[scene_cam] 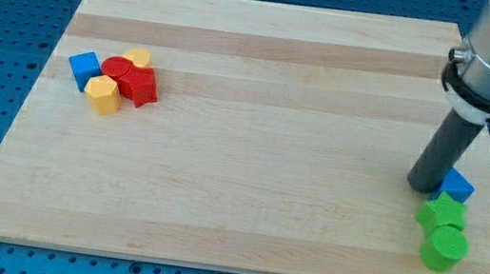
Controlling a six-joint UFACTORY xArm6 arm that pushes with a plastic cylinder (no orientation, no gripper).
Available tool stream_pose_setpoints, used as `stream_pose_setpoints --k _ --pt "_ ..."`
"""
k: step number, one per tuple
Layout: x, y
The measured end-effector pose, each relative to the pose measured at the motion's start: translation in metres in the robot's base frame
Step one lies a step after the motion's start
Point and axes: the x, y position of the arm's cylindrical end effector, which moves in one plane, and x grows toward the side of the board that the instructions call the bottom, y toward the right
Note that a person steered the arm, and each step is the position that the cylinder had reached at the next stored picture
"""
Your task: Move red star on top left to green star
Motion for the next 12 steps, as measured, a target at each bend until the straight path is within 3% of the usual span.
stream_pose_setpoints --k 1,3,8,12 --pt "0.0 0.001" --pt "-0.019 -0.067" --pt "-0.19 -0.252" --pt "-0.196 -0.438"
